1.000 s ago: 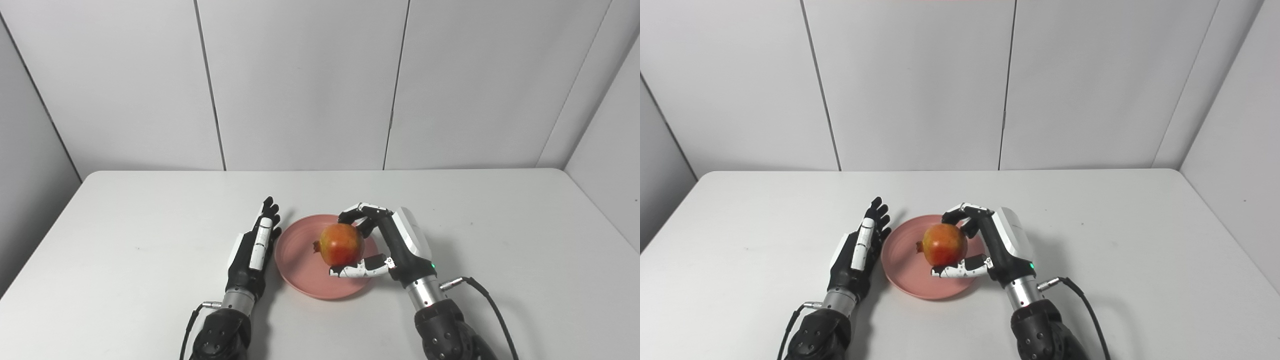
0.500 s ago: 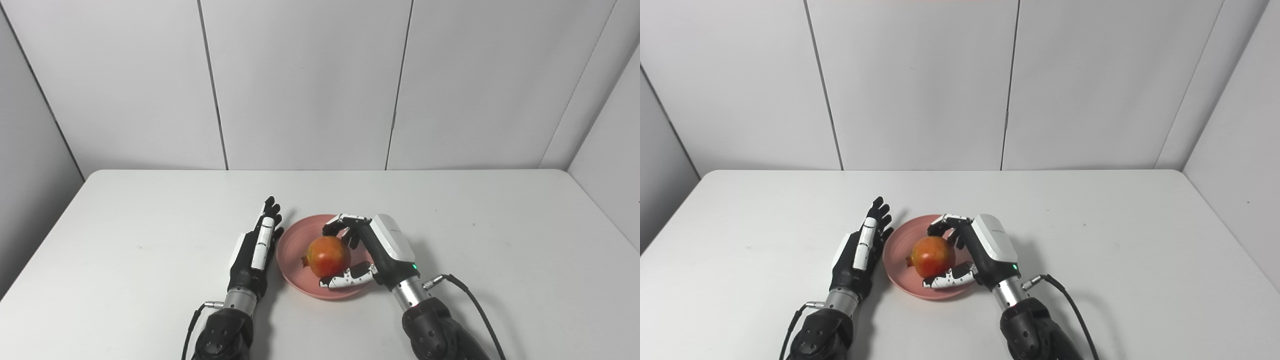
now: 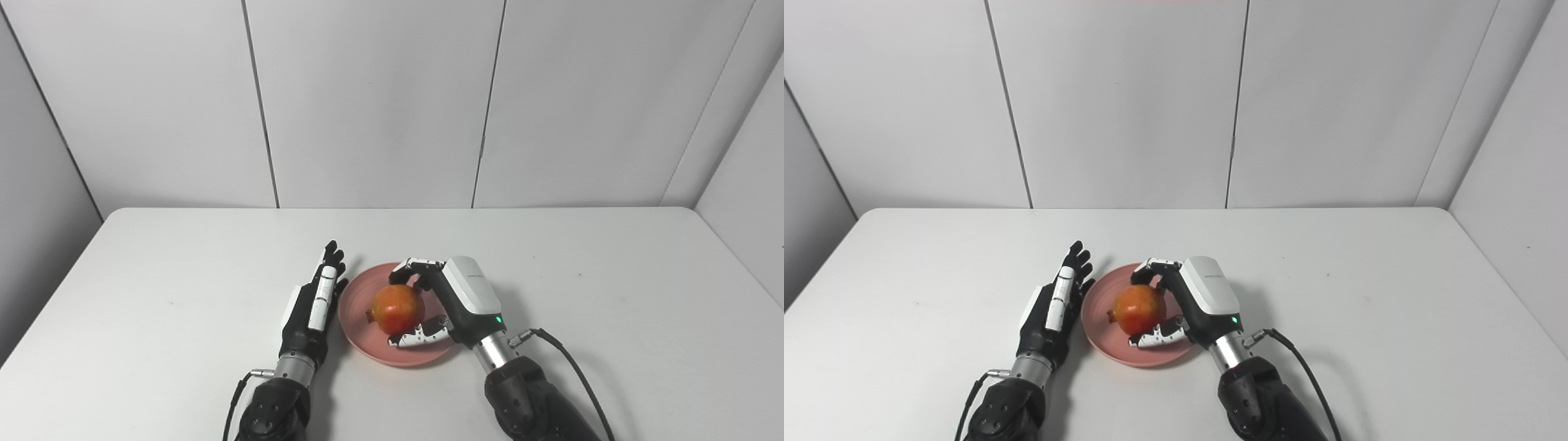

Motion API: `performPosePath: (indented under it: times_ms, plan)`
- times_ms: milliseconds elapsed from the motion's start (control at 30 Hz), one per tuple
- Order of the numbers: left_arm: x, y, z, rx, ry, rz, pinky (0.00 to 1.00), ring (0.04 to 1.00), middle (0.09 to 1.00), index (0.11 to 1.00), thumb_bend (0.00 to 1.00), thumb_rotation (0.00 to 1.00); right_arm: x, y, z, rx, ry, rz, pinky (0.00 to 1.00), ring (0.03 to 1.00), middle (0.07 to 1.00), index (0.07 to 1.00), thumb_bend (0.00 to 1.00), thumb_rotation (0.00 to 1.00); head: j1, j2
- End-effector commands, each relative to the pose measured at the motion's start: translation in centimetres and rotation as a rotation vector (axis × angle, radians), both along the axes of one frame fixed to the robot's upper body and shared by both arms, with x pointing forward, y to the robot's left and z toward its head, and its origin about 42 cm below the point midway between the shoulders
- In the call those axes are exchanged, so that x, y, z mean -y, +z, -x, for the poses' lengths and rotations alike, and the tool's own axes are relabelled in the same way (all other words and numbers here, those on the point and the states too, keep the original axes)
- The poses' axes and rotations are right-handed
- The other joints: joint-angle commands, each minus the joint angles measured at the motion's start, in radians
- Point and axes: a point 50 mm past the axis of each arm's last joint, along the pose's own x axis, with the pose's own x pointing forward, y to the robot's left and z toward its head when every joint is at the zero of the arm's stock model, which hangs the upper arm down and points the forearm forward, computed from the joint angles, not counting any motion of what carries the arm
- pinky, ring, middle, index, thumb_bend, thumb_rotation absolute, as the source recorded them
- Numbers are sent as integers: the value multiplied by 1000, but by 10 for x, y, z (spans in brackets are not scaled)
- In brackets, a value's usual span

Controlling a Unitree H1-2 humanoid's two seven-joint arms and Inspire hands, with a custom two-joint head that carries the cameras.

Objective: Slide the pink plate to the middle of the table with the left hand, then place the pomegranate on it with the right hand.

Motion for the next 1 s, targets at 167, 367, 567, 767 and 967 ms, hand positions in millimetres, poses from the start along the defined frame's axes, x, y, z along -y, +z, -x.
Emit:
performPosePath:
  times_ms: [167, 367, 567, 767, 967]
  plan:
    - [5, 16, -3, 46, -18, 3, 972, 1000, 1000, 1000, 534, 1000, -5, 27, -13, 93, -51, 21, 840, 761, 730, 490, 519, 131, 0, 0]
    - [5, 18, -3, 49, -14, -4, 973, 1000, 1000, 1000, 535, 1000, -2, 29, -9, 40, -40, 91, 996, 894, 849, 496, 514, 167, 4, 4]
    - [4, 17, -3, 46, -17, 3, 981, 1000, 1000, 1000, 545, 1000, 0, 29, -4, 21, -12, 125, 1000, 923, 873, 809, 715, 636, 5, 4]
    - [5, 18, -3, 48, -15, 11, 986, 1000, 1000, 1000, 538, 1000, 3, 32, 4, 20, 11, 78, 1000, 955, 929, 901, 715, 743, 4, 5]
    - [4, 19, -3, 54, -15, 20, 988, 1000, 1000, 1000, 536, 1000, 9, 37, 10, 45, 29, 0, 1000, 987, 983, 958, 719, 791, 3, 4]
